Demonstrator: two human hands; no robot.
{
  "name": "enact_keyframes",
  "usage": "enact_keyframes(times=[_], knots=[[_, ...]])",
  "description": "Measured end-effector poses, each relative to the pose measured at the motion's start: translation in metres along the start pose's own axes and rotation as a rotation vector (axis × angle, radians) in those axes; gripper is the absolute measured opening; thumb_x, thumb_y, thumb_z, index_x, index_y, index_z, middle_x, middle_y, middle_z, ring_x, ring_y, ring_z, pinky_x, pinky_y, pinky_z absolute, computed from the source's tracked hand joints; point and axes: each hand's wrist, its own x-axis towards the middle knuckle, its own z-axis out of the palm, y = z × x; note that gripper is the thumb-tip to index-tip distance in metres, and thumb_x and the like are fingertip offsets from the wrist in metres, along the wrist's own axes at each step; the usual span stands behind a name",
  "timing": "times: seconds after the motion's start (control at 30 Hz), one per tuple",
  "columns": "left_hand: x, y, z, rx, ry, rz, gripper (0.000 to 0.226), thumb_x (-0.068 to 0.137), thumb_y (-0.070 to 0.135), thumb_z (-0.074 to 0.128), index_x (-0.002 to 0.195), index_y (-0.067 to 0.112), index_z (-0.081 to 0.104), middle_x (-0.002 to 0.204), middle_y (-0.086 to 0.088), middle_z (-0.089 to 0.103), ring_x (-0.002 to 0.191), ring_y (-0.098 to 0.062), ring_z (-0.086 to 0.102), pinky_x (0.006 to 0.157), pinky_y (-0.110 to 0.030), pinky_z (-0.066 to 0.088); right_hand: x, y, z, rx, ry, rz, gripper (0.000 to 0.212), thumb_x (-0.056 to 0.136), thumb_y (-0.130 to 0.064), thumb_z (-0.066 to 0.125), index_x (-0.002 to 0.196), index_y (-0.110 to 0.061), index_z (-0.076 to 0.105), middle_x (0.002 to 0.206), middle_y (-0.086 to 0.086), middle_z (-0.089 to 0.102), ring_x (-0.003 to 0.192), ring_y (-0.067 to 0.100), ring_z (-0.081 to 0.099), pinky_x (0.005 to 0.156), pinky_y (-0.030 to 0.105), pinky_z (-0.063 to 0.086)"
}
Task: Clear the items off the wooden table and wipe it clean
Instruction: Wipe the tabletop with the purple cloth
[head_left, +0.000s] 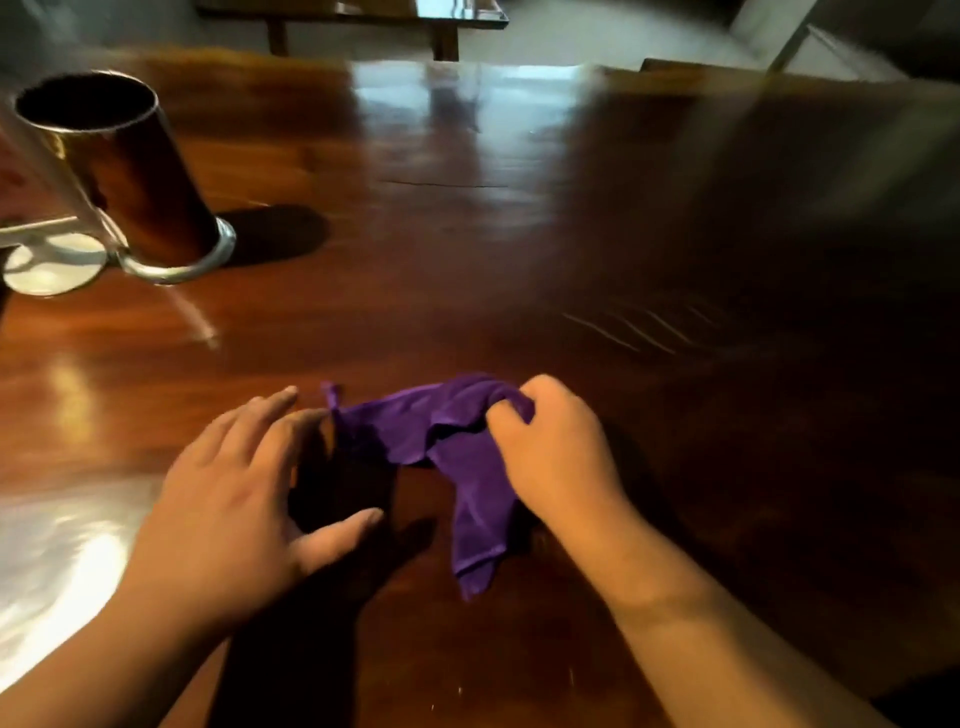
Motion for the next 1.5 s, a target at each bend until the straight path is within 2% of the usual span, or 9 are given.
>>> enact_keyframes(times=[0.13,0.37,0.43,0.5,0.67,1.03,1.23,1.43,1.5], knots=[[0.072,0.038,0.013,0.036,-0.008,0.034,0.102,0.07,0.093,0.052,0.14,0.019,0.056,0.152,-0.012,0.05,0.137,-0.036,0.045,0.113,-0.05,0.037,0.062,0.045,-0.033,0.0,0.099,0.081,0.019,0.088,-0.036,0.062,0.081,-0.019,0.057,0.075,-0.005,0.06,0.075,0.023,0.057,0.061,0.033,0.028],[0.166,0.043,0.038,0.074,-0.019,0.0,0.105,0.07,0.101,0.039,0.142,0.026,0.05,0.154,-0.008,0.048,0.139,-0.032,0.043,0.112,-0.053,0.039,0.157,0.075,-0.045,0.124,0.287,0.166,0.016,0.09,-0.037,0.057,0.094,-0.021,0.06,0.085,0.002,0.066,0.081,0.03,0.067,0.073,0.046,0.054],[0.182,0.041,0.045,0.071,-0.043,-0.035,0.107,0.068,0.102,0.037,0.143,0.027,0.05,0.155,-0.005,0.047,0.141,-0.031,0.041,0.114,-0.054,0.037,0.177,0.07,-0.037,0.183,0.297,0.168,0.018,0.091,-0.038,0.059,0.099,-0.022,0.056,0.084,-0.004,0.063,0.084,0.03,0.067,0.072,0.041,0.051],[0.189,0.041,0.053,0.064,-0.062,-0.074,0.108,0.068,0.103,0.034,0.144,0.029,0.05,0.157,-0.003,0.045,0.145,-0.029,0.036,0.118,-0.056,0.03,0.185,0.059,-0.02,0.085,0.241,0.056,0.026,0.088,-0.04,0.066,0.105,-0.026,0.053,0.087,-0.005,0.062,0.087,0.029,0.064,0.069,0.032,0.041],[0.193,0.038,0.062,0.039,-0.019,-0.091,0.097,0.074,0.099,0.035,0.14,0.031,0.054,0.155,-0.002,0.048,0.145,-0.029,0.036,0.119,-0.058,0.028,0.2,0.026,0.028,-0.324,0.113,-0.214,0.046,0.086,-0.035,0.071,0.127,-0.025,0.055,0.119,0.014,0.053,0.102,0.038,0.059,0.083,0.042,0.048],[0.191,0.034,0.065,0.002,0.077,-0.033,0.077,0.078,0.09,0.048,0.118,0.025,0.059,0.134,-0.003,0.056,0.126,-0.029,0.048,0.104,-0.052,0.04,0.177,0.002,0.051,-0.236,-0.2,-0.599,0.043,0.084,-0.031,0.064,0.122,-0.045,0.049,0.111,-0.01,0.049,0.107,0.015,0.05,0.086,0.034,0.046],[0.191,0.034,0.062,0.007,0.072,-0.048,0.08,0.077,0.091,0.048,0.112,0.021,0.063,0.133,-0.003,0.059,0.126,-0.03,0.051,0.105,-0.055,0.043,0.193,0.053,0.003,-0.255,-0.152,-0.501,0.041,0.074,-0.016,0.061,0.111,-0.033,0.065,0.099,0.0,0.052,0.096,0.031,0.056,0.086,0.044,0.05],[0.189,0.032,0.061,0.003,0.094,-0.076,0.076,0.079,0.087,0.049,0.112,0.019,0.063,0.132,-0.003,0.059,0.124,-0.029,0.05,0.103,-0.051,0.043,0.273,0.048,0.002,-0.376,0.031,-0.145,0.044,0.087,-0.017,0.058,0.129,-0.032,0.06,0.118,0.019,0.053,0.105,0.043,0.056,0.092,0.043,0.047],[0.185,0.028,0.061,0.008,0.087,-0.123,0.075,0.078,0.085,0.052,0.114,0.02,0.062,0.134,-0.004,0.058,0.125,-0.03,0.049,0.104,-0.051,0.043,0.271,0.023,0.023,-0.344,0.018,-0.162,0.041,0.087,-0.019,0.056,0.126,-0.032,0.061,0.116,0.021,0.054,0.102,0.045,0.056,0.09,0.041,0.046]])
